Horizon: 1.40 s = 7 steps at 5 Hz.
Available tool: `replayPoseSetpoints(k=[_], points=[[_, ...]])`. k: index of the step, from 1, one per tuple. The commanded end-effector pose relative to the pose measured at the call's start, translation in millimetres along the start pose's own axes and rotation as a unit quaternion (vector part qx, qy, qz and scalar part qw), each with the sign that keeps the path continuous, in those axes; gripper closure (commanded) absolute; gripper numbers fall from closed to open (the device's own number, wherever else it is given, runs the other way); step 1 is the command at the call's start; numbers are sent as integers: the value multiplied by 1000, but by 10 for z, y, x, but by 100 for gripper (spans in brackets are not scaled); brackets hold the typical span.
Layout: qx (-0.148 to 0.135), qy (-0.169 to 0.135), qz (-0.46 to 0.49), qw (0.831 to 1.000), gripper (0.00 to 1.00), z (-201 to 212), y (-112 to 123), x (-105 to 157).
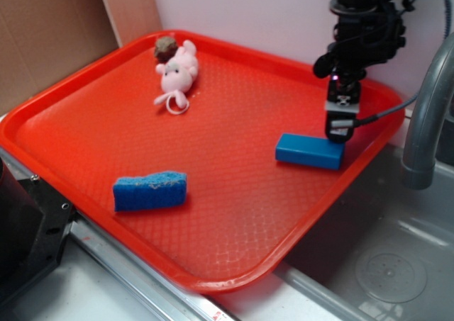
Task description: Grab the blue block.
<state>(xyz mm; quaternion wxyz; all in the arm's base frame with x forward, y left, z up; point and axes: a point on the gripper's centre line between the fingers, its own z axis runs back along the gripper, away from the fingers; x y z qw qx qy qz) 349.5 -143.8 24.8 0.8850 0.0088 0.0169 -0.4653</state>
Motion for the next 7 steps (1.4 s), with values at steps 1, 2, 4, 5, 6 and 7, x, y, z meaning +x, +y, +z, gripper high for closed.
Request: replayPoseSetpoints(k=[1, 2, 4, 5, 6, 7], points=[[43, -69, -21, 996, 0, 320, -300, -367], [59, -113, -21, 992, 0, 758, -637, -621], [51, -101, -115, 987, 0, 796, -852, -847], [25, -70, -179, 981, 0, 685, -837, -977], [35, -23, -265, 963, 0, 525, -860, -1016], [45, -3, -265, 963, 0, 447, -974, -1055]])
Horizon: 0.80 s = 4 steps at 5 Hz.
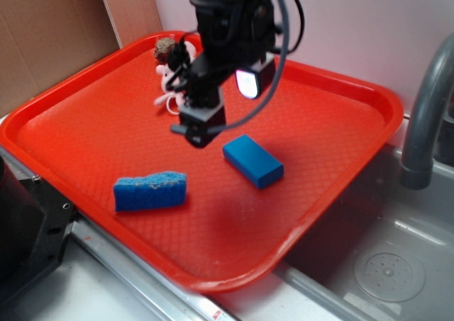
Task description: Grab the blue block.
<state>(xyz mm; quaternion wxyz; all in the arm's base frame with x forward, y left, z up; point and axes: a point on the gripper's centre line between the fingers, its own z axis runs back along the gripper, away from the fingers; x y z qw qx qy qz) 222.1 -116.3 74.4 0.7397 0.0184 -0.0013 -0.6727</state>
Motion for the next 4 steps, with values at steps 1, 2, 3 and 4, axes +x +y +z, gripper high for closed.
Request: replayPoseSetpoints(k=[1, 2, 3, 4], points=[[10, 38, -3, 999, 0, -138, -141, -62], [-7, 52, 5, 999, 0, -318, -98, -41], [-20, 57, 9, 998, 0, -509, 50, 16], [-38, 57, 42, 997, 0, -621, 117, 5]])
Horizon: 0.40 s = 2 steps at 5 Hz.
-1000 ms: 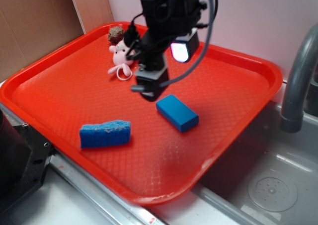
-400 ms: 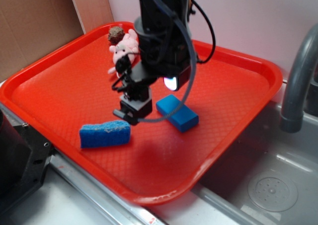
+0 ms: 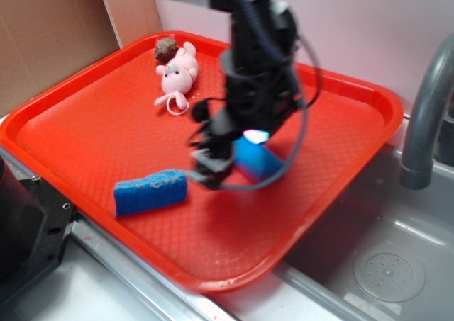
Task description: Grab the blue block.
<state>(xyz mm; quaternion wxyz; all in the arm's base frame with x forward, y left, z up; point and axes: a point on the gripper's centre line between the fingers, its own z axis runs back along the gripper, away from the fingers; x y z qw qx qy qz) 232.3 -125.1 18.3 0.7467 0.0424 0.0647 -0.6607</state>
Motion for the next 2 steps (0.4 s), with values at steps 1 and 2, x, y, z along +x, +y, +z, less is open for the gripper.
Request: replayPoseSetpoints(k=[1, 2], points=[[-18, -15, 98, 995, 100, -71, 36, -153], [-21, -32, 152, 988, 100, 10, 25, -249]])
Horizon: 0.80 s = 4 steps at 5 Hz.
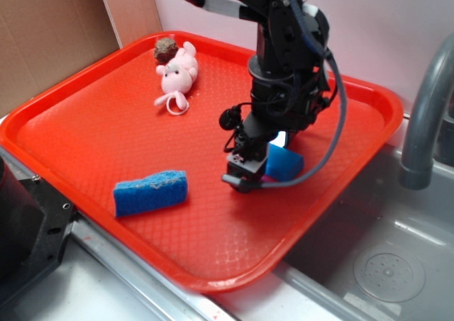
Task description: Grab the blue block.
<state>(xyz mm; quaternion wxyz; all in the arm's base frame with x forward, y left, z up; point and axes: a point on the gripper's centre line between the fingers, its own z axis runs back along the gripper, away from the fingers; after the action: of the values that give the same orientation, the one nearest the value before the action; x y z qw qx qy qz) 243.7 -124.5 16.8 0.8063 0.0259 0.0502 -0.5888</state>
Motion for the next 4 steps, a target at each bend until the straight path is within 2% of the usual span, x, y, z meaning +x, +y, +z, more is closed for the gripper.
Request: replayPoseSetpoints(k=[1, 2, 3, 4], points=[[-12, -50, 183, 982, 100, 322, 2, -524], [-22, -80, 303, 949, 100, 752, -4, -983], [-40, -114, 417, 901, 100, 969, -59, -1506], [-27, -118, 527, 841, 100, 1049, -257, -1798]])
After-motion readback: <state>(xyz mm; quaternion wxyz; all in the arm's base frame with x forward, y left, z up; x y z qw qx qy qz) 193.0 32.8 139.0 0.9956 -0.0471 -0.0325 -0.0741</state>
